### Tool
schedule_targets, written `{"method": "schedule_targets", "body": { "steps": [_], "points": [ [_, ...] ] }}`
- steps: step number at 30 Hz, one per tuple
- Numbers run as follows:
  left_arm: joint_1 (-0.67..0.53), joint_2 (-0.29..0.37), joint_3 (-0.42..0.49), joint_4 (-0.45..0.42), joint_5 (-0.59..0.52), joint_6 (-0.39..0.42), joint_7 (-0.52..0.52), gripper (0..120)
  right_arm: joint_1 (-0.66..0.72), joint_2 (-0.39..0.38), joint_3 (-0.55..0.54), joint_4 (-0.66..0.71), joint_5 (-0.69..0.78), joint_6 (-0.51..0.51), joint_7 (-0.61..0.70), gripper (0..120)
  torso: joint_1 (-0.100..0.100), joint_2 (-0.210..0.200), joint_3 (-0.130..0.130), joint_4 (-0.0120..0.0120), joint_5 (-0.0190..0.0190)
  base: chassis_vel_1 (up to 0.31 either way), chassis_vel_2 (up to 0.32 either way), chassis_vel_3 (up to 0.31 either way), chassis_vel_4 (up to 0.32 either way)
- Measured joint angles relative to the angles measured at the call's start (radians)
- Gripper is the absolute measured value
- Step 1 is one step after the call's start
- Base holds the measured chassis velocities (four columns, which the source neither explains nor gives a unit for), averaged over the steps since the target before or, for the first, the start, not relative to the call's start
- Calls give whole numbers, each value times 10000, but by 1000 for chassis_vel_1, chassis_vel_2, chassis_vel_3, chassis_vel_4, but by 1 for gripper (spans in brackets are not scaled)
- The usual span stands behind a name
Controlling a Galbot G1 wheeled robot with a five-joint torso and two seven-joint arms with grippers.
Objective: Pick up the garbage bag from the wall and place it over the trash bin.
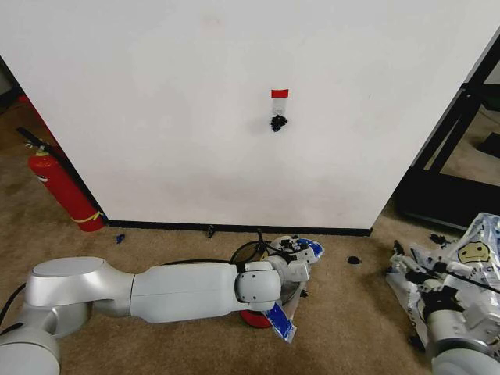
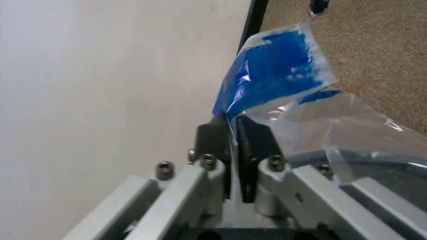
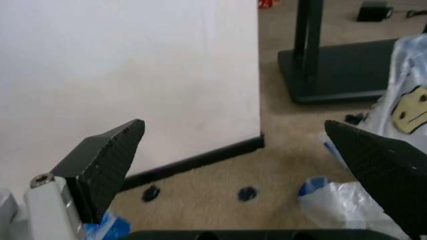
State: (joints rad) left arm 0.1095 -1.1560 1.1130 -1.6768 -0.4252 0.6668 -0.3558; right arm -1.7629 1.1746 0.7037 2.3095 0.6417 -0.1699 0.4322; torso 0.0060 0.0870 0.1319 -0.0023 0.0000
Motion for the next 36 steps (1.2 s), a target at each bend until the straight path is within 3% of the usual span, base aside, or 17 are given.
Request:
{"method": "schedule_targets", "body": {
  "steps": [10,18,28,36],
  "points": [
    [22,0,-184,174,-82,-25,-8,0,-186,-1167,-932,13,827,-511,-887,100,0,0,0,-1,-1,0,0,0,0],
    [-56,-49,-162,191,-199,-9,-7,0,1132,-3286,-2473,-1226,1856,-602,-1791,100,0,0,1,1,-2,0,0,0,0],
    [-65,-26,-132,232,-279,-13,-1,0,2753,-3475,-4456,-2114,2457,-833,-1444,100,0,0,1,1,1,0,0,0,0],
    [-102,-6,-153,145,-343,15,-2,0,3527,-3036,-5417,-2545,2481,-901,-966,100,0,0,1,0,-1,0,0,0,0]
  ]
}}
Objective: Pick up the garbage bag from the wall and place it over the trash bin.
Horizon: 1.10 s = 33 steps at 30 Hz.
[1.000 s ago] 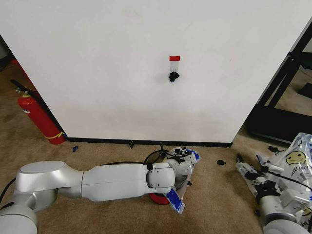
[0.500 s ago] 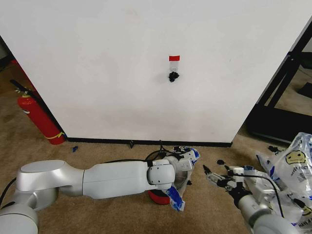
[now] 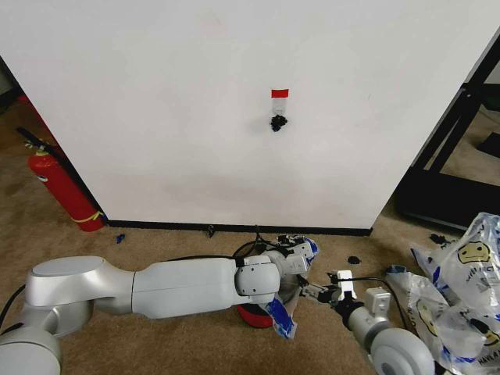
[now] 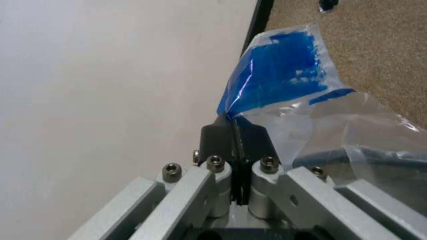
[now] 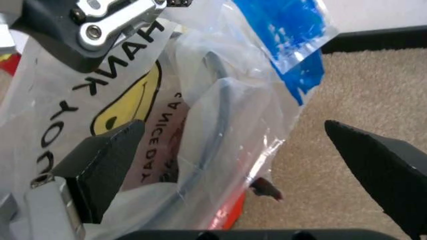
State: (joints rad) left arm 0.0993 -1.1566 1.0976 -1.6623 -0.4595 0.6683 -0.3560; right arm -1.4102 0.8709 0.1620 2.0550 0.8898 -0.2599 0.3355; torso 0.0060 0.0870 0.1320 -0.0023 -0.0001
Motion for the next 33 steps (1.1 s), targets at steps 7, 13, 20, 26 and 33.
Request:
{"method": "schedule_targets", "body": {
  "steps": [7,13,20,26,33],
  "points": [
    [-19,21,-39,-55,-10,19,-28,0,361,311,-207,-51,675,-232,774,100,0,0,0,0,0,0,0,0,0],
    [-39,223,-61,-244,-147,46,-66,0,953,703,-418,-274,1991,-689,1722,100,0,0,0,1,0,0,0,0,0],
    [-71,376,-84,-509,-125,44,-138,0,1793,1095,-887,-753,2625,-954,2092,100,0,0,0,0,0,0,0,0,0],
    [-17,420,-127,-576,-132,37,-166,0,2416,1292,-1265,-1105,2888,-1379,2526,90,0,0,0,0,0,0,0,0,0],
    [126,402,-199,-563,-131,27,-168,0,2938,1533,-1594,-1483,3257,-1877,3005,75,0,0,0,0,0,0,0,0,0]
  ]
}}
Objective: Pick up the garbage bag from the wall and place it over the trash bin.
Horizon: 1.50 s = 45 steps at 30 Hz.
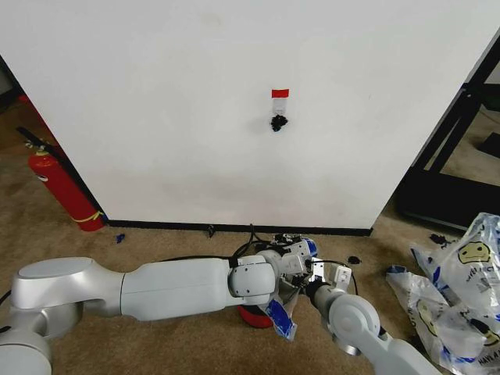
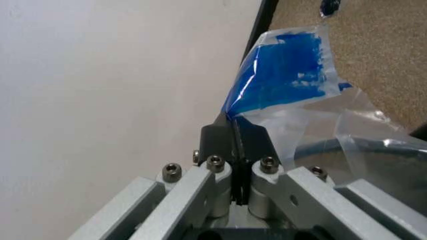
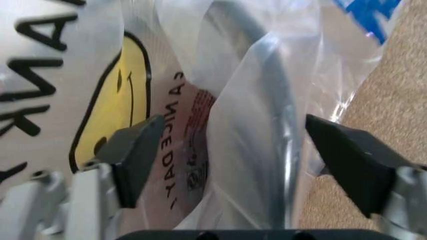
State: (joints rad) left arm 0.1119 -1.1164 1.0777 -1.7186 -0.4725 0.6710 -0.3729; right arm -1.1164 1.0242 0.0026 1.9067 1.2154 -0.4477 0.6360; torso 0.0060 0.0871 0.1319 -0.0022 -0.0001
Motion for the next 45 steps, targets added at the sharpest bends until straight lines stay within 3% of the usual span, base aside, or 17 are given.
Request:
{"method": "schedule_targets", "body": {
  "steps": [18,22,31,35,45],
  "points": [
    [233,127,-233,-307,2,-9,-97,0,249,361,-185,-275,-19,-199,1045,8,0,0,0,0,1,0,0,0,0],
    [253,138,-285,-296,2,-9,-109,0,177,385,-111,-143,-34,-250,1080,0,0,0,0,0,1,0,0,0,0],
    [328,419,-565,-482,-163,-10,-189,0,-232,282,363,295,-33,-207,1204,0,0,-1,0,0,1,0,0,0,0],
    [265,576,-954,-815,-810,103,-392,0,-743,55,886,897,40,-168,1291,0,0,0,0,1,0,0,0,0,0],
    [-43,571,-1376,-506,-2237,441,-578,0,-2286,-347,1942,2087,-135,-153,595,0,-1,0,0,-2,0,0,0,0,0]
  ]
}}
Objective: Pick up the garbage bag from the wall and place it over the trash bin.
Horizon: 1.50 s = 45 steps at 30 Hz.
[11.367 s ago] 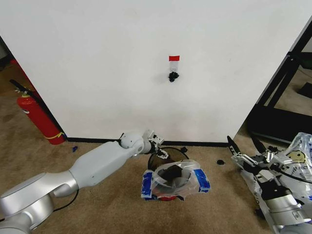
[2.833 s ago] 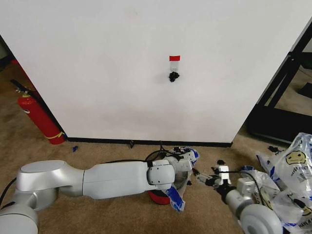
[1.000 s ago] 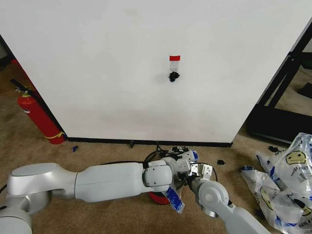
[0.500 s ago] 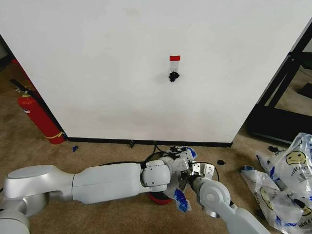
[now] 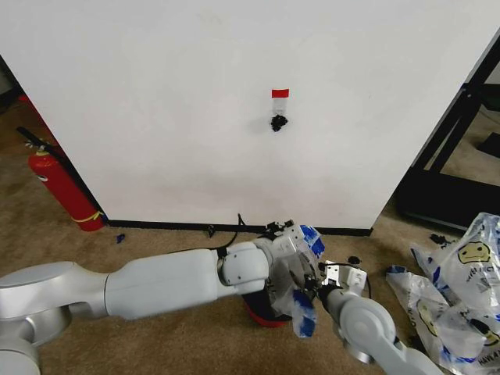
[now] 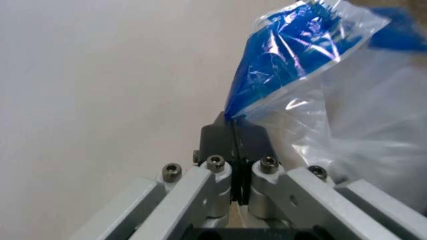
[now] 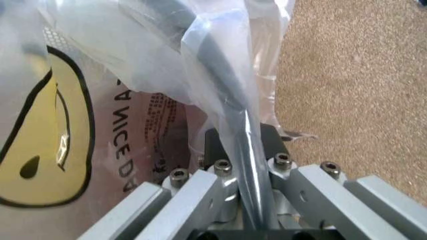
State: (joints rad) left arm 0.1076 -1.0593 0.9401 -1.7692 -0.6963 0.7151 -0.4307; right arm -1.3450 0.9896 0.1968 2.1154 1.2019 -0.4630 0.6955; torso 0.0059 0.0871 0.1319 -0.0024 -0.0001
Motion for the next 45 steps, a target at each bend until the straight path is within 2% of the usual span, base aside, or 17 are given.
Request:
{"method": "schedule_targets", "body": {
  "steps": [5,13,25,31,37,45],
  "points": [
    [-14,361,-182,81,-467,126,-34,0,-800,-167,684,655,-52,0,-436,0,0,0,0,2,0,0,0,0,0],
    [176,939,-506,8,-736,199,-74,0,-1279,-190,1501,1143,26,-1,-730,0,0,0,0,2,-1,0,0,0,0],
    [482,1615,-904,-456,-1078,202,-99,0,-1647,-43,2091,1290,-54,21,-1003,0,0,0,0,2,0,0,0,0,0],
    [673,1923,-1220,-828,-1427,201,-90,0,-1690,223,2142,879,-312,157,-1109,0,0,0,0,0,1,0,0,0,0],
    [1518,2553,-2136,-1217,-2051,201,84,0,-1574,576,2413,552,22,406,-1431,0,0,0,0,0,0,0,0,0,0],
    [2936,2913,-3483,-1343,-3401,201,232,0,-1539,915,2786,606,828,717,-1629,0,0,0,0,2,-1,0,0,0,0]
  ]
}}
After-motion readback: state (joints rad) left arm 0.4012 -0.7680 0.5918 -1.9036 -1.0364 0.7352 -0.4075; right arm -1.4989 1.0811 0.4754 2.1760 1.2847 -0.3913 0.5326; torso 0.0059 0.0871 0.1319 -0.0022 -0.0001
